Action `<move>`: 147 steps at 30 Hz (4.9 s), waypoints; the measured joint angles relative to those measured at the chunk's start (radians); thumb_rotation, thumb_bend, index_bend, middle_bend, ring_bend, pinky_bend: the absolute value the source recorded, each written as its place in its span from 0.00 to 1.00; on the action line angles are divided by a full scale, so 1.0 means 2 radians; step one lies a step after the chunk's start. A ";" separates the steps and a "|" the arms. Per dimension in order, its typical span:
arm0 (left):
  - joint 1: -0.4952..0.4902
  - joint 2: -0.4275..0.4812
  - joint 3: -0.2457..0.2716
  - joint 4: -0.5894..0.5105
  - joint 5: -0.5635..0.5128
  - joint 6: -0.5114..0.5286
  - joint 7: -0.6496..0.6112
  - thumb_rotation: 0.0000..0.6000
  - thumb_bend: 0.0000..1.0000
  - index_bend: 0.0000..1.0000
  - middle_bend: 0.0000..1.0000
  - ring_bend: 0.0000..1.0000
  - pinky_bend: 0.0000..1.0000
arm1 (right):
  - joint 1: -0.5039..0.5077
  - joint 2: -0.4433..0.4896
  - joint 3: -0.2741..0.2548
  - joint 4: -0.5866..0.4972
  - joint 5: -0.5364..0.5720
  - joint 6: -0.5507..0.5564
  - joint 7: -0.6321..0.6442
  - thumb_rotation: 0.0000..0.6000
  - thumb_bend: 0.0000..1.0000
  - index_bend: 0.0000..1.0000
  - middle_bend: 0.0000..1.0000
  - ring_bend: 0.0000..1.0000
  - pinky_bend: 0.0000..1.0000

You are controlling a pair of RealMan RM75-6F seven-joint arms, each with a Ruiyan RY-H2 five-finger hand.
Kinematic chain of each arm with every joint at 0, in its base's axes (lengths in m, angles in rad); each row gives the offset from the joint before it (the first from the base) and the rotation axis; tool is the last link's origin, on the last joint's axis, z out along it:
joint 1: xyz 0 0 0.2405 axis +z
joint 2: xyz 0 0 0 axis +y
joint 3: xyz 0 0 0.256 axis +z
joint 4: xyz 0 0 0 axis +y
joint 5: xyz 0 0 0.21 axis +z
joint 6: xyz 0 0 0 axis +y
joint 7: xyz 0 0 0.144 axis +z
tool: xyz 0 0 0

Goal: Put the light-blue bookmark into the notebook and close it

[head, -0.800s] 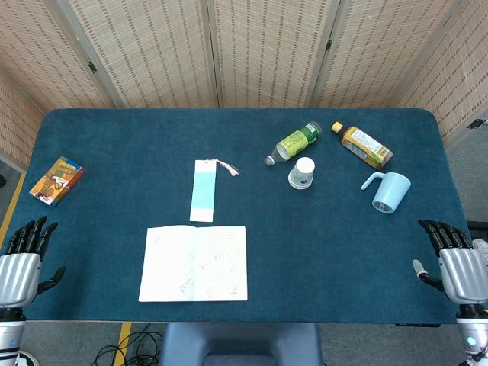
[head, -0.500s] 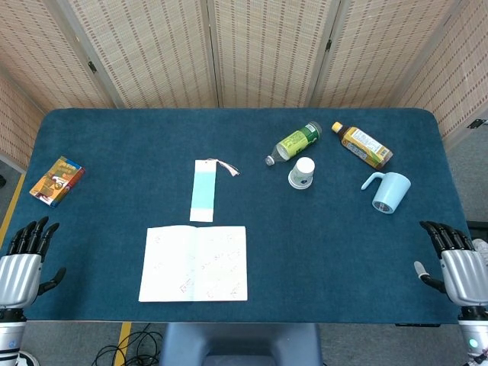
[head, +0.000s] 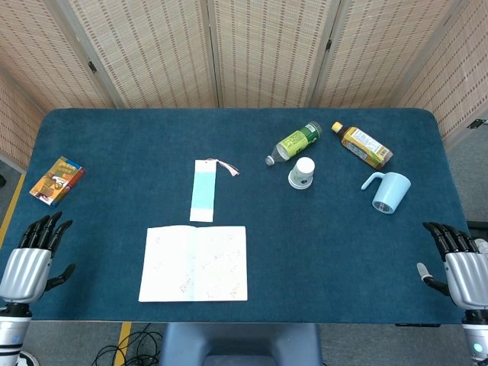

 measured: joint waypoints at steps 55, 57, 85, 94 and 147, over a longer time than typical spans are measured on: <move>-0.449 -0.253 -0.089 0.305 -0.187 -0.477 -0.033 1.00 0.74 0.24 0.16 0.12 0.14 | -0.001 0.045 -0.007 -0.065 -0.019 0.002 -0.053 1.00 0.24 0.14 0.18 0.14 0.20; -0.456 -0.261 -0.087 0.313 -0.198 -0.484 -0.024 1.00 0.74 0.23 0.16 0.11 0.13 | -0.001 0.045 -0.006 -0.066 -0.017 0.001 -0.054 1.00 0.24 0.14 0.18 0.14 0.20; -0.500 -0.323 -0.057 0.410 -0.321 -0.520 0.039 0.90 0.74 0.16 0.16 0.04 0.09 | -0.001 0.041 -0.002 -0.055 0.002 -0.007 -0.047 1.00 0.24 0.14 0.18 0.14 0.20; -0.498 -0.312 -0.042 0.408 -0.362 -0.504 0.080 0.81 0.74 0.19 0.20 0.05 0.09 | -0.002 0.041 -0.002 -0.056 0.000 -0.006 -0.046 1.00 0.24 0.14 0.18 0.14 0.20; -0.373 -0.261 0.031 0.370 -0.172 -0.325 0.074 1.00 0.30 0.09 0.14 0.05 0.09 | -0.007 0.040 -0.008 -0.062 -0.023 0.007 -0.042 1.00 0.23 0.14 0.18 0.14 0.20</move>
